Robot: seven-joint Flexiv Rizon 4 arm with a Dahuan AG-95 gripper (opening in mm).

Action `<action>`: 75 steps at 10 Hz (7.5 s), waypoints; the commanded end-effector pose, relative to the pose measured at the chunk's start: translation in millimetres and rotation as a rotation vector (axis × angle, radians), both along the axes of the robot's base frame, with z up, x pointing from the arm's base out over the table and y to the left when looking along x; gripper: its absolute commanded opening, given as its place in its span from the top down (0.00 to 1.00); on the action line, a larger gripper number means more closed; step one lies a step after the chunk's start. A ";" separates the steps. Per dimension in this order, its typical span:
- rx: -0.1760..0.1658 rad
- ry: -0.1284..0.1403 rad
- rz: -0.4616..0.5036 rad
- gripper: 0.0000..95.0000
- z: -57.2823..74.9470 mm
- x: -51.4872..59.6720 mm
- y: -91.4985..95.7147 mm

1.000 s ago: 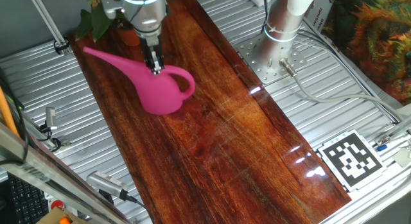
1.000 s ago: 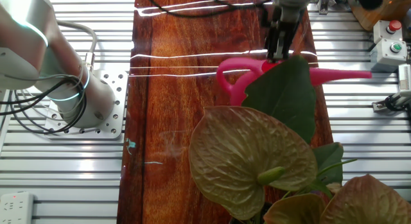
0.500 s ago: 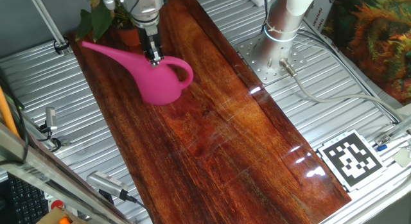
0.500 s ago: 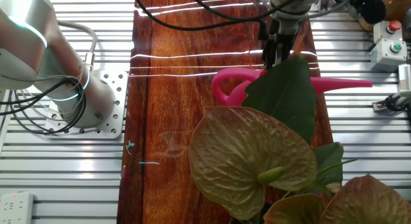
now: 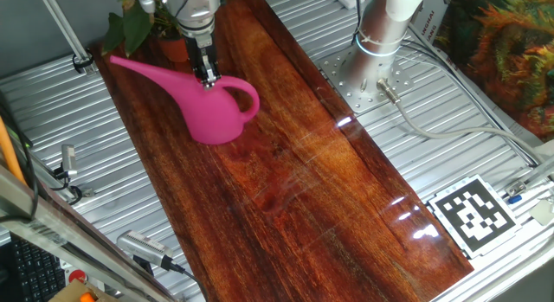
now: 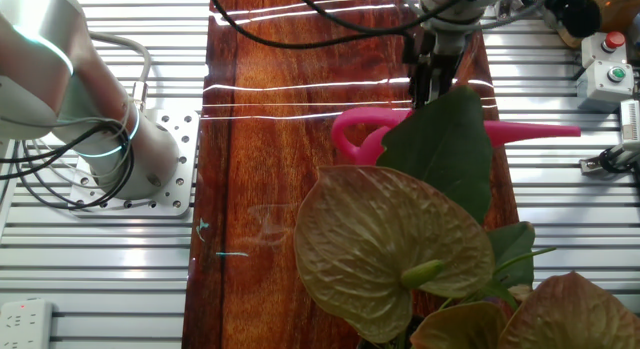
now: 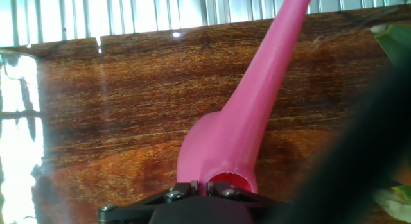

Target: Water the plant

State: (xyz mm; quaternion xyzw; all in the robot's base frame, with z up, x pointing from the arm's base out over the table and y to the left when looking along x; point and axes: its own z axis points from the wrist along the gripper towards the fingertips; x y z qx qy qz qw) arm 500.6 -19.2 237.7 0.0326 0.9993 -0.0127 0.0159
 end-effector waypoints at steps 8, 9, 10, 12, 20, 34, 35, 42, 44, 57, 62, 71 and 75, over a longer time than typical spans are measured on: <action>0.001 0.007 0.064 1.00 49.3 -4.6 -38.9; 0.001 0.009 0.081 1.00 51.1 -5.3 -48.2; 0.009 0.013 0.097 1.00 54.7 -5.7 -56.9; 0.008 0.012 0.124 1.00 56.8 -7.0 -71.3; 0.003 0.010 0.152 1.00 57.4 -9.3 -89.7; 0.024 -0.005 0.180 0.40 58.2 -7.2 -90.0; 0.031 -0.004 0.173 0.40 58.2 -7.1 -89.8; 0.189 0.012 -0.159 0.40 51.7 5.9 -68.6; 0.201 0.010 -0.192 0.60 46.9 10.0 -59.7; 0.052 -0.019 0.700 0.60 35.0 2.4 -45.6; 0.007 -0.045 1.711 0.80 35.2 3.3 -45.5; -0.004 -0.032 1.712 0.60 36.6 30.3 -48.9; -0.019 -0.030 1.783 0.60 25.8 36.1 -49.5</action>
